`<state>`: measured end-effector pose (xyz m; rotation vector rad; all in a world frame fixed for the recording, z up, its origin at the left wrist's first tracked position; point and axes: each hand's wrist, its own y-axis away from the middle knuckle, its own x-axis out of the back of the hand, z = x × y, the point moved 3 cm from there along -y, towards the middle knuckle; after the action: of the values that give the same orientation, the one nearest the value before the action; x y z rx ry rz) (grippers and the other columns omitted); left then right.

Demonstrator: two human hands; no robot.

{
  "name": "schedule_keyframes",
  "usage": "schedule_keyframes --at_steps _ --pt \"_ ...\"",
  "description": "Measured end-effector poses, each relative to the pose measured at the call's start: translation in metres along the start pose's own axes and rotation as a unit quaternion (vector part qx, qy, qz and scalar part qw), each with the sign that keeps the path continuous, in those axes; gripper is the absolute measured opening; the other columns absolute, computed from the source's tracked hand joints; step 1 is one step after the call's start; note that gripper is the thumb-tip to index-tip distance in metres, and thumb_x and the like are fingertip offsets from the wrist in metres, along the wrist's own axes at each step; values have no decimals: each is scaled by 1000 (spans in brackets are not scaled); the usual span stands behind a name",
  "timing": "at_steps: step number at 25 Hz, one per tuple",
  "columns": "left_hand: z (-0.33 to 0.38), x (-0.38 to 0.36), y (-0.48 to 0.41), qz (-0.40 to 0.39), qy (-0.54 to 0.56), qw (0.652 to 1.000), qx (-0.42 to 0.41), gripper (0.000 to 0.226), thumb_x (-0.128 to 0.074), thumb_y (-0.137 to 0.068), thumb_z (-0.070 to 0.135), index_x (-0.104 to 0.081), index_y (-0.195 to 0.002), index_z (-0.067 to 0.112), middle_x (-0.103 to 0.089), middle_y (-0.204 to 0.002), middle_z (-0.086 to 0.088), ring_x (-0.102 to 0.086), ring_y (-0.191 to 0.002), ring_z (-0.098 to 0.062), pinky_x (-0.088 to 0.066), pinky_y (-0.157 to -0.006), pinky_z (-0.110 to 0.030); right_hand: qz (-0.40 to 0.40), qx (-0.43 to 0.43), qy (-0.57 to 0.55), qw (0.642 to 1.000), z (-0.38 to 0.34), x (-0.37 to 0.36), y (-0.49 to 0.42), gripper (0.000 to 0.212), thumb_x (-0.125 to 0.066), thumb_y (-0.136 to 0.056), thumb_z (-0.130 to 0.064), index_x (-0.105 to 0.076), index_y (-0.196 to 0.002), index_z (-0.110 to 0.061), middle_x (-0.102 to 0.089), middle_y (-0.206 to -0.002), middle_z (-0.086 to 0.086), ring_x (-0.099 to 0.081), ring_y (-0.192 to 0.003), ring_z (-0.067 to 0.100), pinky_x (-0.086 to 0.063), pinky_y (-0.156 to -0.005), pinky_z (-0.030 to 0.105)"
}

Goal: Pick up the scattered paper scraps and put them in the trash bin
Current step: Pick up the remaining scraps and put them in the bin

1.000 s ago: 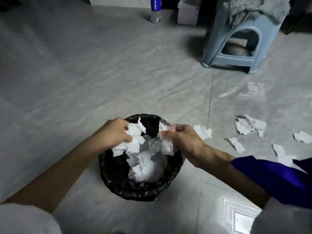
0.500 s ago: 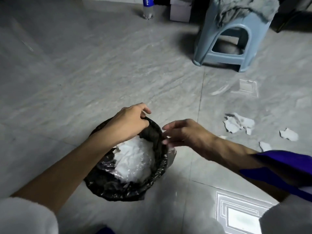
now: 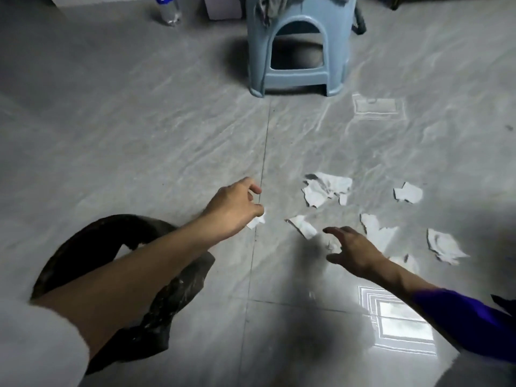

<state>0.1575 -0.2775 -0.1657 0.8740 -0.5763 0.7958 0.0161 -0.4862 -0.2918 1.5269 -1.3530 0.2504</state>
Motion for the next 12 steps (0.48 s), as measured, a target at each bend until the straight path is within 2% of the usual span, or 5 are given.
schedule_keyframes --at_steps 3,6,8,9,12 --pt "-39 -42 -36 -16 -57 998 30 57 -67 -75 21 -48 -128 26 -55 -129 -7 -54 -111 -27 -45 -86 -33 28 83 94 992 4 -23 -46 72 -63 -85 -24 -30 -148 -26 -36 -148 10 -48 -121 37 -45 -99 42" --pt "-67 -68 -53 -23 -49 998 38 66 -65 -74 19 -41 -135 28 -50 -136 -8 -50 -117 -28 -42 -86 -30 55 117 160 979 -13 -38 -90 60 -52 -91 -21 -30 -147 -26 -33 -149 10 -39 -129 35 -43 -102 44" --pt "-80 -81 -58 -37 -52 998 15 70 -64 -73 19 -39 -137 29 -47 -137 -6 -49 -118 -27 -38 -83 -27 62 125 140 980 -27 -50 -110 42 -47 -94 -17 -45 -137 -15 -45 -135 14 -46 -122 34 -43 -95 36" --pt "-85 -85 -61 -37 -54 998 5 71 -64 -73 19 -38 -138 29 -46 -137 -5 -48 -118 -26 -38 -83 -27 66 121 90 986 -31 -54 -113 32 -47 -95 -15 -54 -125 -9 -54 -122 16 -54 -111 34 -43 -85 28" --pt "-97 -92 -78 -27 -65 997 -12 72 -63 -74 19 -34 -140 31 -38 -142 -4 -47 -120 -27 -44 -90 -32 85 112 -49 989 -22 -59 -98 14 -58 -85 -4 -68 -90 -12 -60 -82 0 -64 -77 22 -34 -58 9"
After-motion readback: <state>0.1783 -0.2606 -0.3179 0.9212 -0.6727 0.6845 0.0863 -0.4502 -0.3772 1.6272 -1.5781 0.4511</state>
